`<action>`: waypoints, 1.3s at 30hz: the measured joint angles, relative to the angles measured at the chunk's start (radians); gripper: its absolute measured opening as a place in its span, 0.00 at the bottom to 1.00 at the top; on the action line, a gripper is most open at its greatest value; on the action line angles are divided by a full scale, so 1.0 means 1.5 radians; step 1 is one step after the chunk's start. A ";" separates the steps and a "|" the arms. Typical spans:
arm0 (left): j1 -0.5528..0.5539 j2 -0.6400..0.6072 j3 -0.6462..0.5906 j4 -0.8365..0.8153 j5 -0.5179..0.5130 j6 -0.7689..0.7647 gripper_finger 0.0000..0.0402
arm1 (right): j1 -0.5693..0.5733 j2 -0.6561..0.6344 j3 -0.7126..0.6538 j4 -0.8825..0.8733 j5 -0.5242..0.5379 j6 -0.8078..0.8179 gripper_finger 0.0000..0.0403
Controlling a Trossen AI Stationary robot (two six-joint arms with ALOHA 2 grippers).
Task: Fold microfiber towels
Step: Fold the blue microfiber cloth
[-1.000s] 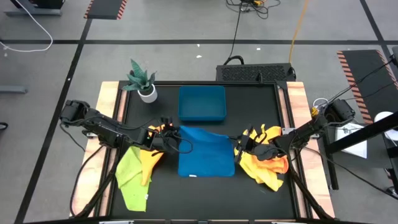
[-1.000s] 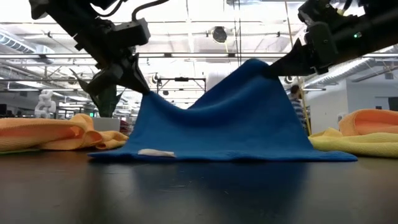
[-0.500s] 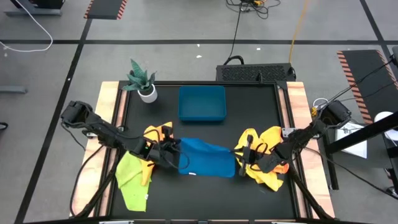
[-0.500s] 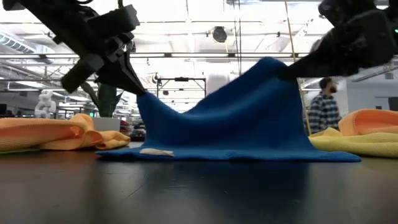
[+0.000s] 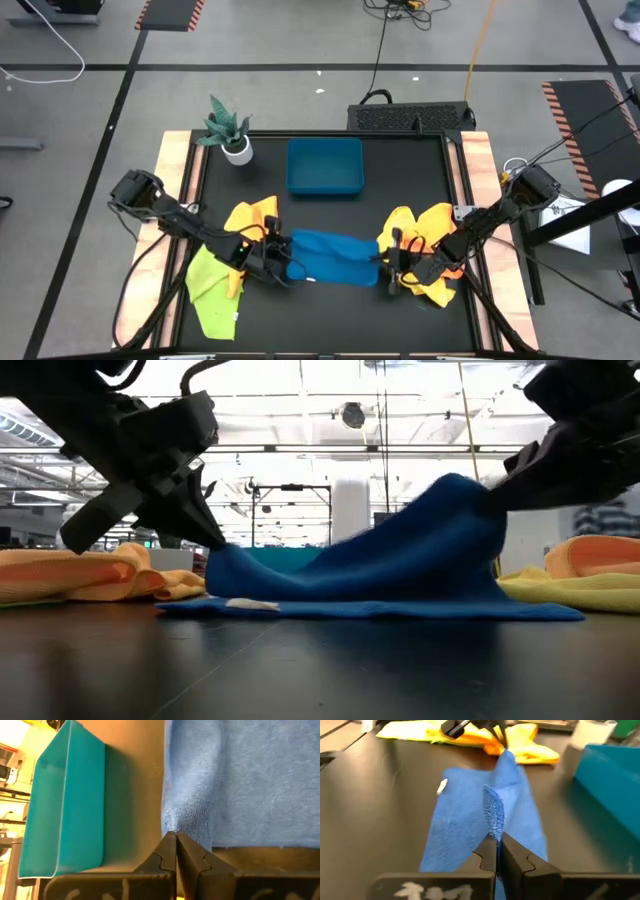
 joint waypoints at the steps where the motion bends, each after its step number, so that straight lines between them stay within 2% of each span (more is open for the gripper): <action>1: -0.002 0.002 0.000 0.001 0.006 -0.004 0.01 | 0.000 0.000 0.000 0.000 -0.014 0.006 0.00; 11: -0.041 0.002 0.000 0.026 0.062 -0.011 0.01 | 0.008 0.000 0.000 -0.013 -0.076 0.042 0.00; 14: -0.040 0.002 0.000 0.034 0.103 -0.021 0.01 | 0.008 0.000 0.000 -0.017 -0.105 0.056 0.02; 20: -0.038 0.002 0.000 0.056 0.161 -0.023 0.12 | 0.008 0.000 0.000 -0.050 -0.137 0.087 0.11; 27: -0.041 0.002 0.000 0.070 0.189 -0.021 0.24 | 0.008 0.000 -0.001 -0.062 -0.225 0.105 0.25; 32: -0.051 0.002 0.000 0.087 0.204 -0.008 0.28 | 0.007 -0.004 0.000 -0.065 -0.221 0.094 0.30; 39: -0.052 0.002 0.000 0.089 0.203 -0.006 0.29 | 0.006 -0.006 0.000 -0.056 -0.184 0.036 0.30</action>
